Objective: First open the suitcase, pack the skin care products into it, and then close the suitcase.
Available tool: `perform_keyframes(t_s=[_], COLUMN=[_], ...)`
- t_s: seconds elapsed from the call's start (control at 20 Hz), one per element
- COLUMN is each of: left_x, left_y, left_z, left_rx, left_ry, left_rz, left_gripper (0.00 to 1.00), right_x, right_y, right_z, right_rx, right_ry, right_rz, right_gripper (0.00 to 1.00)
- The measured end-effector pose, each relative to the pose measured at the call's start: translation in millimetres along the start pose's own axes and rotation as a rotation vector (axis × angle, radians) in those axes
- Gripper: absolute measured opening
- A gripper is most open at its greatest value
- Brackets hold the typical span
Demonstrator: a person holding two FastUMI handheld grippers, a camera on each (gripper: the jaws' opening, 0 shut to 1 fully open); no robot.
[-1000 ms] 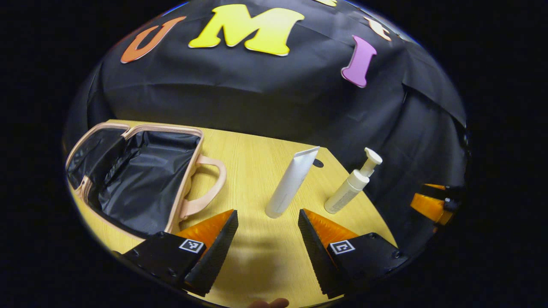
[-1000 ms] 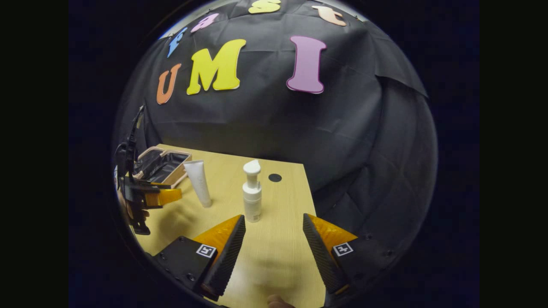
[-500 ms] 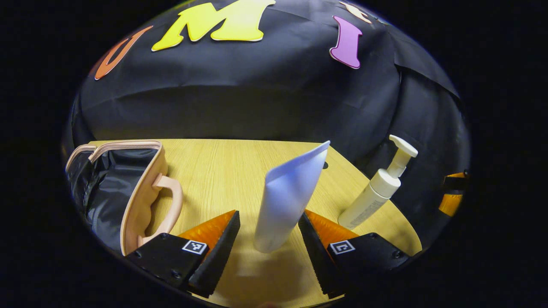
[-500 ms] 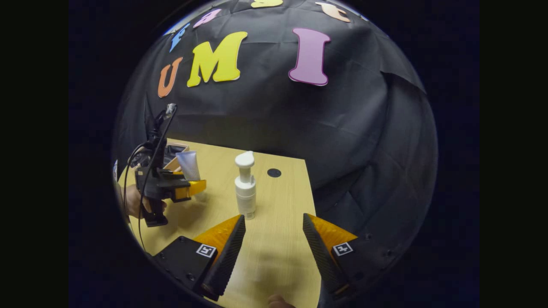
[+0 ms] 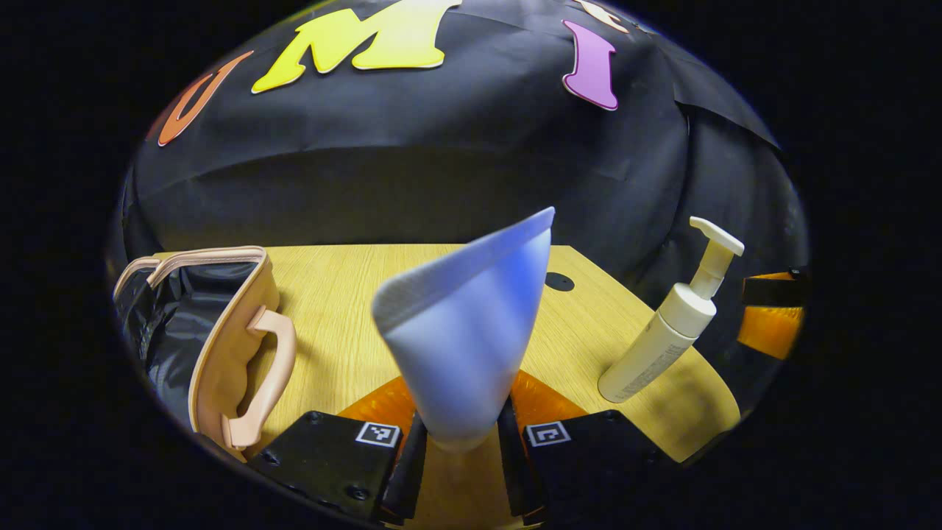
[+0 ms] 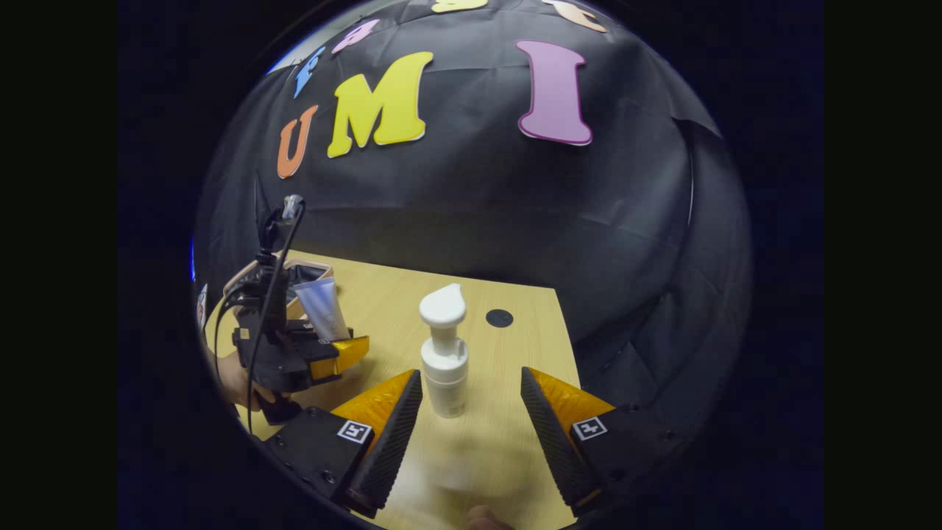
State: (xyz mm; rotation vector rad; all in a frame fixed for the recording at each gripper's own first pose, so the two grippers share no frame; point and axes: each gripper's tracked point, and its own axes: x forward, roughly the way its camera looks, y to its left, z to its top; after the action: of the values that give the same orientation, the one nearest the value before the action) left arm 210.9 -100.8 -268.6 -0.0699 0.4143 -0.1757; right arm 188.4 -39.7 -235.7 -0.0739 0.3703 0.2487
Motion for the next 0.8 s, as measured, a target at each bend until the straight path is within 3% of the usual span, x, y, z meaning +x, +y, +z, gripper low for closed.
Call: perform_keyframes(t_s=[0.35, 0.4, 0.45, 0.65, 0.8], left_x=[-92.1, -112.8, -130.5, -187.3, -218.0], left_y=[25.4, 29.1, 34.5, 73.7, 107.4], left_z=[18.6, 27.1, 33.9, 44.4, 41.4], left_rx=[-0.045, -0.036, -0.033, -0.014, -0.032], left_ry=[0.014, -0.003, -0.018, -0.008, 0.007], left_rz=[0.139, 0.149, 0.158, 0.225, 0.267], left_gripper=[0.44, 0.51, 0.44, 0.43, 0.43], right_x=[47.5, 53.3, 59.6, 76.4, 72.3], right_y=[14.1, 15.5, 16.8, 16.2, 20.4], right_z=[-7.8, -11.9, -15.8, -25.6, -25.8], right_rx=[0.027, 0.034, 0.043, 0.059, 0.076], right_ry=[0.023, 0.032, 0.041, 0.061, 0.078], right_rz=[-0.021, -0.029, -0.035, -0.082, -0.127], right_gripper=[0.8, 0.8, 0.8, 0.8, 0.51])
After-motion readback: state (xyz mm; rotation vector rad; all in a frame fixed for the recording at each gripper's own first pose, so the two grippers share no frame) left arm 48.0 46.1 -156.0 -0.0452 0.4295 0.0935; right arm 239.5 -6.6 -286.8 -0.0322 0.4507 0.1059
